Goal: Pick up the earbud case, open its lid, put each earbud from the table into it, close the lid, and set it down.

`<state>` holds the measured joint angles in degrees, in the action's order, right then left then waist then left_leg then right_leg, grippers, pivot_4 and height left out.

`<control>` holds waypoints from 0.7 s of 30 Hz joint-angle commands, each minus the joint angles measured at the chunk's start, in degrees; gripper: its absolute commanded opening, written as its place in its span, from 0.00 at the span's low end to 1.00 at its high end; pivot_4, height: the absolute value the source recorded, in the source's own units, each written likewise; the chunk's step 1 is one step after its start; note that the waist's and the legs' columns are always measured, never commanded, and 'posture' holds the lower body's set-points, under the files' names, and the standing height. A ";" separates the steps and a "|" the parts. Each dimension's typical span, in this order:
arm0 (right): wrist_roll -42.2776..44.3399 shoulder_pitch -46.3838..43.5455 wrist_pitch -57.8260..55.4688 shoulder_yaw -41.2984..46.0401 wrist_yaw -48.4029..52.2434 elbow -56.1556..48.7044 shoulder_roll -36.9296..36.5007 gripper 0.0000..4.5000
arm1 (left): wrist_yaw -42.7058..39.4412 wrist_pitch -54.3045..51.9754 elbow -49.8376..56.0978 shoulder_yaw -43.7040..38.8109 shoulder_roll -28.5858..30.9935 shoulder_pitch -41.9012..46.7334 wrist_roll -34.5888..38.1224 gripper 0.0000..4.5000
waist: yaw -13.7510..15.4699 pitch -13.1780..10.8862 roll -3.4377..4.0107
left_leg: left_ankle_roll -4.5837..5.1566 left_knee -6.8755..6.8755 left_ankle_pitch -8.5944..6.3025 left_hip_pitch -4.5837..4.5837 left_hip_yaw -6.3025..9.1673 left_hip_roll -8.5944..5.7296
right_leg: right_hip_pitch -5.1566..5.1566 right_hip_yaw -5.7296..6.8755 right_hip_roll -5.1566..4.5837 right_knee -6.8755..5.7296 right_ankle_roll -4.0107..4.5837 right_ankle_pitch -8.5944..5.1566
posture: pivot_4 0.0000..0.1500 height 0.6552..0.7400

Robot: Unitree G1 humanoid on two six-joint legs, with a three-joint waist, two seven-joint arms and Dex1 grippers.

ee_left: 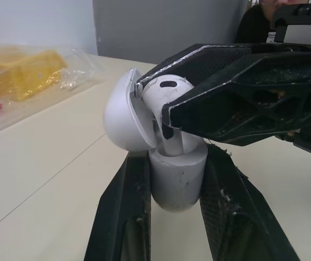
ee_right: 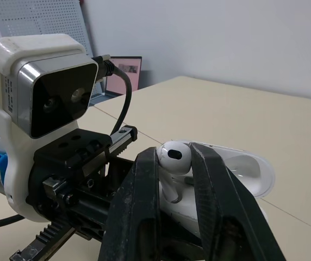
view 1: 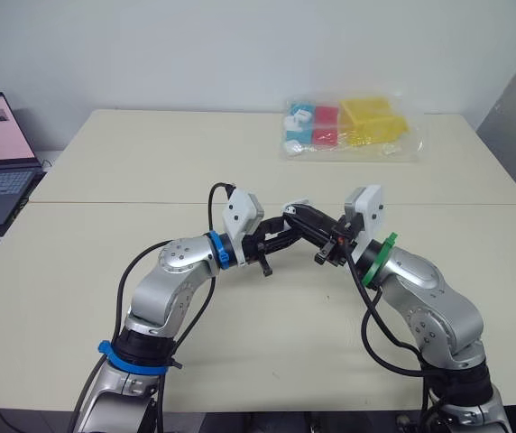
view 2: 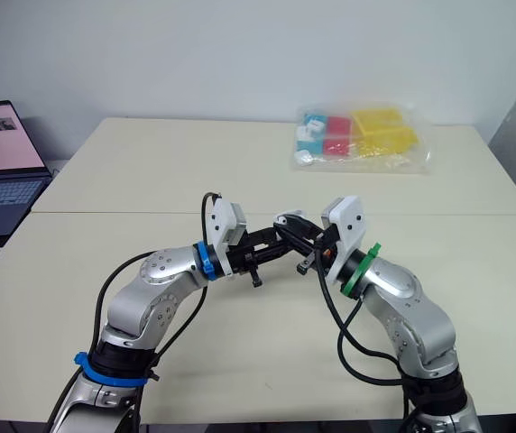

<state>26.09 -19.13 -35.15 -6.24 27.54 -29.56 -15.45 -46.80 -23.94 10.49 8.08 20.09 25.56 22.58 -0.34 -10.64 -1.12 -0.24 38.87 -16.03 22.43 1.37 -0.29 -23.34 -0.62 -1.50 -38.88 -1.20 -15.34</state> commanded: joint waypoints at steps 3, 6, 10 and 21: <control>-0.65 0.56 1.46 -0.66 0.67 -0.61 -1.16 0.10 | -0.12 0.25 2.34 -0.97 0.14 1.16 1.01 0.18 | 0.00 0.00 0.00 | 0.00 0.00 0.00 0.00 0.00 0.00 | 0.00 -0.01 0.00 0.00 0.00 0.00 | 1.00 1.00; -0.73 0.76 1.75 -1.05 0.74 -0.55 -1.64 0.10 | -0.07 0.20 2.43 -1.03 0.06 1.17 0.98 0.18 | 0.00 0.00 0.00 | 0.00 0.00 0.00 0.00 0.00 0.00 | 0.00 0.00 0.00 0.00 0.00 0.00 | 1.00 1.00; -0.56 1.13 1.66 -1.39 0.75 -0.68 -2.04 0.10 | 0.10 0.09 2.67 -1.06 -0.07 1.14 1.05 0.18 | 0.01 0.00 0.00 | 0.00 0.00 0.00 0.00 0.00 0.00 | 0.00 0.00 0.00 0.00 0.00 0.00 | 1.00 1.00; 0.19 1.60 1.35 -1.48 0.47 -1.20 -2.58 0.50 | 0.42 -0.16 3.14 -1.07 -0.17 0.86 1.10 0.18 | 0.01 0.00 0.00 | 0.00 0.00 0.00 0.00 0.00 0.00 | 0.00 0.00 0.00 0.00 0.00 0.00 | 1.00 1.00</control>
<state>26.13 -18.01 -33.62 -8.24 28.20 -30.14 -17.57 -46.23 -25.07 10.48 8.16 20.04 25.48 22.50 -0.33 -10.64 -1.13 -0.24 38.87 -16.03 22.43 1.37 -0.29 -23.34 -0.62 -1.50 -38.88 -1.21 -15.34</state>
